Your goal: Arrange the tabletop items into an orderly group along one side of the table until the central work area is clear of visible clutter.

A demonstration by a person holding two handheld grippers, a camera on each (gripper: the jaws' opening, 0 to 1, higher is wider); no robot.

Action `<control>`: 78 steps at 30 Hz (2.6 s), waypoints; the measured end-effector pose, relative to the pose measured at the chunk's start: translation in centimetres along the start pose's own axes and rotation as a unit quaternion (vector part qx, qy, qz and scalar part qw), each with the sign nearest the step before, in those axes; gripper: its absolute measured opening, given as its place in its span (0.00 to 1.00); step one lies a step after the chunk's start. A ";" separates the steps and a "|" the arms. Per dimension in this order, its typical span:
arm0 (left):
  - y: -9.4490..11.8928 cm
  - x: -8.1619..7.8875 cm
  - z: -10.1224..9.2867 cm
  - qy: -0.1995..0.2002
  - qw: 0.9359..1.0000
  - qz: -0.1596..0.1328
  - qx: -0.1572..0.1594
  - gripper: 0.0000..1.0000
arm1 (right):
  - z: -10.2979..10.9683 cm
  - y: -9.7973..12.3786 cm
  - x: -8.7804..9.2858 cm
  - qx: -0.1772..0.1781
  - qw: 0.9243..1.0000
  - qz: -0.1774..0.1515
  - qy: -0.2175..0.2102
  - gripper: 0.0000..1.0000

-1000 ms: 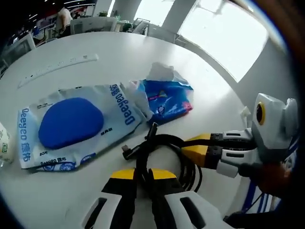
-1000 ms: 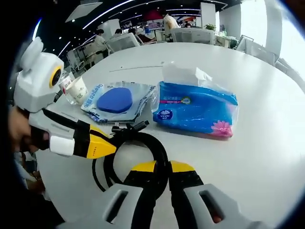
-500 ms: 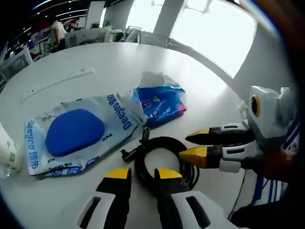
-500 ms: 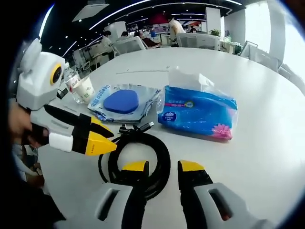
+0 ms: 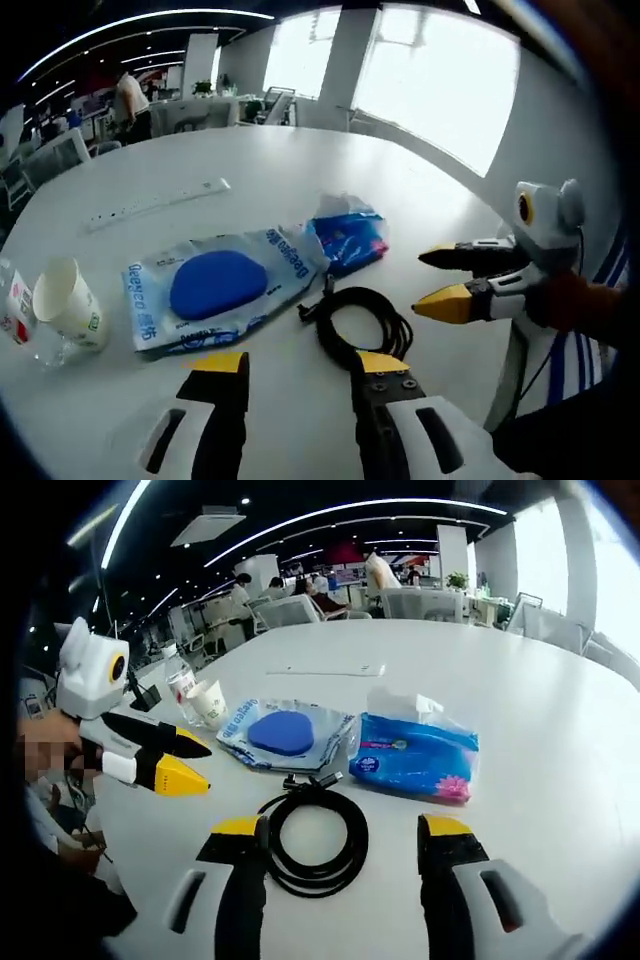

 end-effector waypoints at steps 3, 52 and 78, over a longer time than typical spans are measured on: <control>1.9 0.6 0.8 0.014 1.000 -0.020 -0.006 0.47 | 0.3 0.9 -0.6 -0.005 1.000 -0.010 0.010 0.67; 16.3 6.4 7.5 0.034 0.991 -0.095 -0.083 0.99 | 0.6 7.3 -0.4 -0.021 0.999 -0.027 0.012 1.00; 15.7 6.8 7.4 0.036 0.992 -0.097 -0.074 0.99 | 0.2 7.0 -0.1 -0.016 1.000 -0.023 -0.001 1.00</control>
Point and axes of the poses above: the point that each gripper's makers call its tool centre point, and the gripper's own axes: y roughly backward along the fingers, z roughly to its left, x roughly out of its underside, the point moved 9 cm from there along y, roughly backward along the fingers, and after that the axes turned 8 degrees about -y, right-handed, at the moved point
